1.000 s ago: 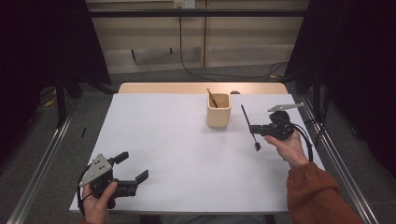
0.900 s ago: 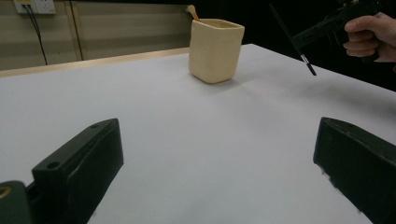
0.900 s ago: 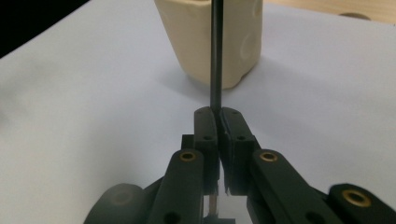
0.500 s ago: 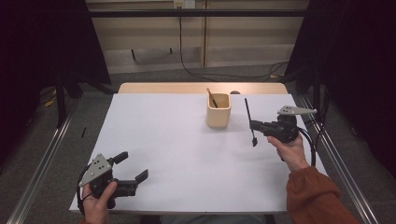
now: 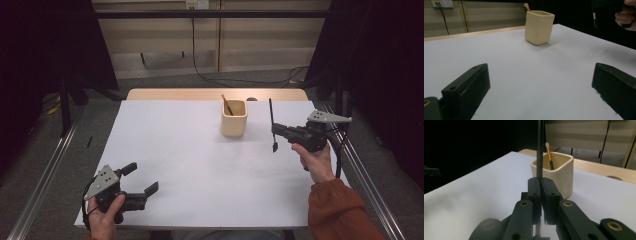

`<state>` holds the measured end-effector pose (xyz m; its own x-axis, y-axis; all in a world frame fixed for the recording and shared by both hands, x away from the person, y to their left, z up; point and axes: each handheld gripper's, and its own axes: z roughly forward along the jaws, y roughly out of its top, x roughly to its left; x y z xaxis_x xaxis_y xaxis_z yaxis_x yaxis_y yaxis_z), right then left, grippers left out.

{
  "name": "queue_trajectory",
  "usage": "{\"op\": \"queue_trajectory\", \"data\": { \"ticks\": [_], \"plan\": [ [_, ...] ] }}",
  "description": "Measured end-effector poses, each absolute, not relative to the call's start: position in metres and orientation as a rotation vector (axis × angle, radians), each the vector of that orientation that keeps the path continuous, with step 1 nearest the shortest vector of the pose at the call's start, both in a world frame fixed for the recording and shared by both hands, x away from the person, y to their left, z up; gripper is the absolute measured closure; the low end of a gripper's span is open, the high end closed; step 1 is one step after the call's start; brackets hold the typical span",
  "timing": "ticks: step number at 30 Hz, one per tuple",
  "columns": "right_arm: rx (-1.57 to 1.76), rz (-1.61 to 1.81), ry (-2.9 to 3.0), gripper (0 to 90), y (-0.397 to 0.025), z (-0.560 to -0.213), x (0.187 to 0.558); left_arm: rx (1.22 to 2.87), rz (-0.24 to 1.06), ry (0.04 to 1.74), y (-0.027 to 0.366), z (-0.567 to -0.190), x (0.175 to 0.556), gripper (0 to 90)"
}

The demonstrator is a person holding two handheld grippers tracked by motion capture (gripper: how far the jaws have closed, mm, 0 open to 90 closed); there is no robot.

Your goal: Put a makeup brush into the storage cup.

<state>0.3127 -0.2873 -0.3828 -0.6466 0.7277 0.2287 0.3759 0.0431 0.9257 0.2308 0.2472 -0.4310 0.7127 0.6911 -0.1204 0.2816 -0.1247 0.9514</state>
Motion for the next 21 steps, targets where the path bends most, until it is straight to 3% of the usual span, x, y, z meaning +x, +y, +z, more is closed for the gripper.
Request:
{"op": "queue_trajectory", "data": {
  "ticks": [21],
  "plan": [
    [0.978,1.705,2.111,86.0,-0.261,-0.361,0.302,1.701,0.418,0.779,0.247,-0.43,0.23,1.9]
  ]
}}
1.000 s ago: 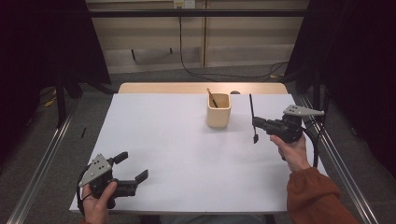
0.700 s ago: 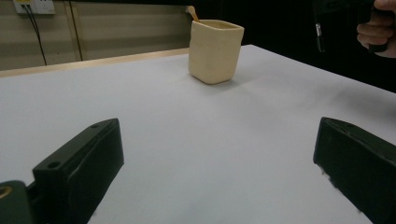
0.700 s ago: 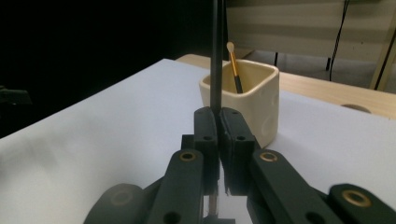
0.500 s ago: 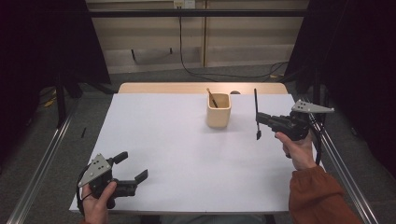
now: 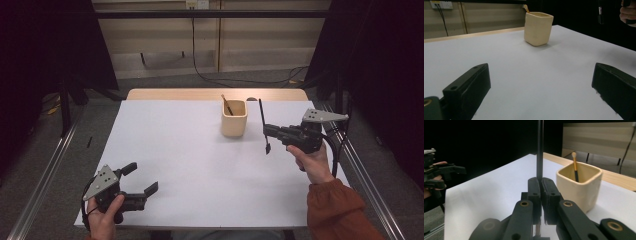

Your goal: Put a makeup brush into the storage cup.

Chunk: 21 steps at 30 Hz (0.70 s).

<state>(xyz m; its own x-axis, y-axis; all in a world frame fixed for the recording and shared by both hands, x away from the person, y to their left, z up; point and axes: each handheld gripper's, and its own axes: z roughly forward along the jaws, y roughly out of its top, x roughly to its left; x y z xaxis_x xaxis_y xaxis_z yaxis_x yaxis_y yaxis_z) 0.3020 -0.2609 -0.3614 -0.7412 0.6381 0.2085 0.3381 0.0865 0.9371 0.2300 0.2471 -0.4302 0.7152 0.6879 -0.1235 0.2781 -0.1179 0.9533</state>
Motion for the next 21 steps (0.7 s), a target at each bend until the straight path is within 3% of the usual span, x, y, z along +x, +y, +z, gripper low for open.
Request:
{"op": "queue_trajectory", "data": {
  "ticks": [21],
  "plan": [
    [0.833,1.727,2.239,86.0,-0.217,-0.351,0.296,1.702,0.415,0.77,0.247,-0.43,0.23,2.2]
  ]
}}
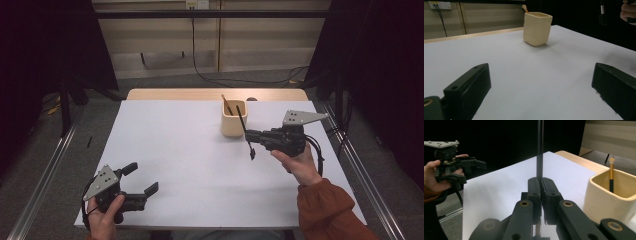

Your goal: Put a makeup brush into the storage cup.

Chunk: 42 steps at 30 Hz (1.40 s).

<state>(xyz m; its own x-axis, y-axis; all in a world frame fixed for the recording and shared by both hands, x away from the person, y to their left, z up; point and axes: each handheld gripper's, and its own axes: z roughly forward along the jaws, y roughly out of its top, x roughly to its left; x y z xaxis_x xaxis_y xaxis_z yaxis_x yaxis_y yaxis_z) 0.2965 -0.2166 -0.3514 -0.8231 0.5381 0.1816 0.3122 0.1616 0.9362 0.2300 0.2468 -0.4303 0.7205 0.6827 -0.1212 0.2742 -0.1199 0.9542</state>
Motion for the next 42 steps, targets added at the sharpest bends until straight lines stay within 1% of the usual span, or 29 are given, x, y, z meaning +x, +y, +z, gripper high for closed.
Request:
{"op": "queue_trajectory", "data": {
  "ticks": [21,36,42],
  "plan": [
    [0.76,1.674,2.407,86.0,-0.177,-0.35,0.309,1.708,0.409,0.757,0.246,-0.43,0.23,2.1],
    [0.771,1.486,2.555,86.1,-0.161,-0.357,0.318,1.704,0.406,0.763,0.246,-0.431,0.23,2.1],
    [0.786,1.335,2.636,86.1,-0.158,-0.359,0.326,1.707,0.408,0.763,0.246,-0.431,0.23,2.0]
  ]
}}
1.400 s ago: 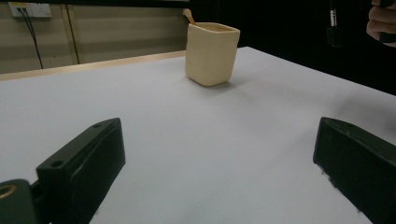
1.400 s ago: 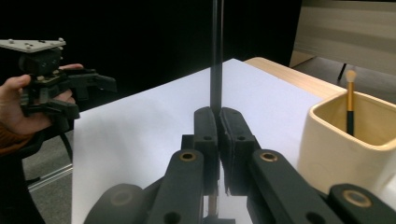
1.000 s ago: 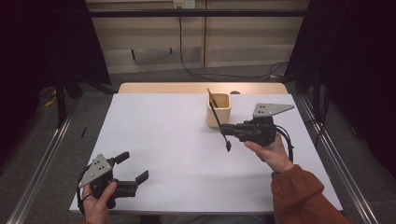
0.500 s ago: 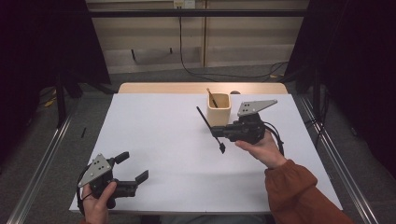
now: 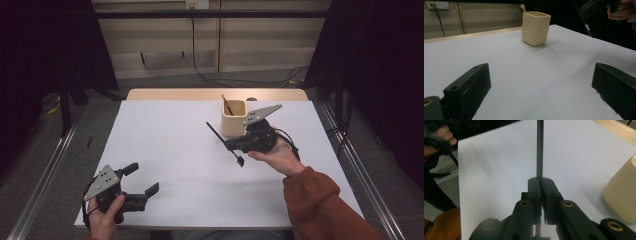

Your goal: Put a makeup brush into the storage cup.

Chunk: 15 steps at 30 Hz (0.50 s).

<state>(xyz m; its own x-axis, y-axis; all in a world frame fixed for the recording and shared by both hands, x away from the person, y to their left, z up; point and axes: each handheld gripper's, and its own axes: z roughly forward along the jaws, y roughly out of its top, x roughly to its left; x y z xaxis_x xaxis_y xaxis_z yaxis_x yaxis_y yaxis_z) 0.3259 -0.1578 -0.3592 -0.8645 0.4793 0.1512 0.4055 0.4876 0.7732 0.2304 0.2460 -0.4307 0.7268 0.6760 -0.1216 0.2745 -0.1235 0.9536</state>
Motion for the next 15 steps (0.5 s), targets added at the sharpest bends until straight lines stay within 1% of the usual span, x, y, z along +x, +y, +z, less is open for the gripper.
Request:
{"op": "queue_trajectory", "data": {
  "ticks": [7,15],
  "plan": [
    [0.792,1.124,2.708,86.0,-0.148,-0.359,0.327,1.71,0.395,0.755,0.246,-0.43,0.229,1.3],
    [0.78,0.871,2.876,86.0,-0.139,-0.369,0.336,1.703,0.398,0.769,0.247,-0.431,0.231,1.3]
  ]
}}
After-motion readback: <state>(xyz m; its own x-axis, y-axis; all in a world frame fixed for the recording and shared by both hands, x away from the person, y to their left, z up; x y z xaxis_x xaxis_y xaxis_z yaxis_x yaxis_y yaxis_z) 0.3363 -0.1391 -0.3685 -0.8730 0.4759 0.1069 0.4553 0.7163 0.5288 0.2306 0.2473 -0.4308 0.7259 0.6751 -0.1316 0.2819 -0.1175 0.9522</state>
